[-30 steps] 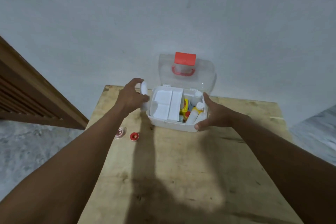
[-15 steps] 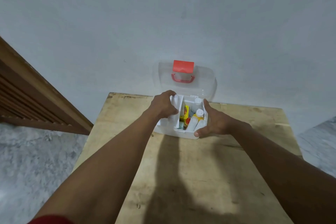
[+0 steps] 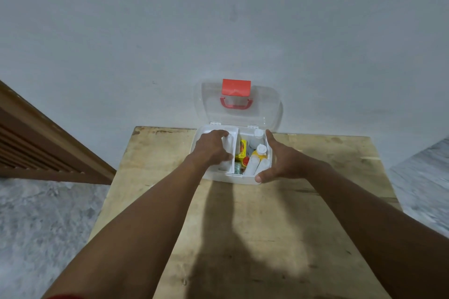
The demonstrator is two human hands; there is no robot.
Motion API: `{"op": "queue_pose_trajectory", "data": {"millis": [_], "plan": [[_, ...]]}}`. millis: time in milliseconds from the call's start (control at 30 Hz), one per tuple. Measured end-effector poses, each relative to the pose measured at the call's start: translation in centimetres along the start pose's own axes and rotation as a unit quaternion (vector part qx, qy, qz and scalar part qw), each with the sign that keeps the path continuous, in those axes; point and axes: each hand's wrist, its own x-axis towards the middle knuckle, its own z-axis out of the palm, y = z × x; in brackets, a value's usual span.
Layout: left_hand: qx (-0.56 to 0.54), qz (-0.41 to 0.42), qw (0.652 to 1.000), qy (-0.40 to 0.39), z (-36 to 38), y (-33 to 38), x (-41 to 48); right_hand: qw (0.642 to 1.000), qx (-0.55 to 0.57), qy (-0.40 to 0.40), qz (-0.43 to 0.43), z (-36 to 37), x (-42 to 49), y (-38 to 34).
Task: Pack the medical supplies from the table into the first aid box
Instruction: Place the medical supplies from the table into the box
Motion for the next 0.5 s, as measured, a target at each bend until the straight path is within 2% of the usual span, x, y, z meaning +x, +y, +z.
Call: {"op": "queue_pose_trajectory", "data": {"millis": [500], "plan": [[0.044, 0.003, 0.998, -0.044, -0.27, -0.36, 0.28, 1.000, 0.004, 0.005, 0.002, 0.09, 0.50, 0.80]]}}
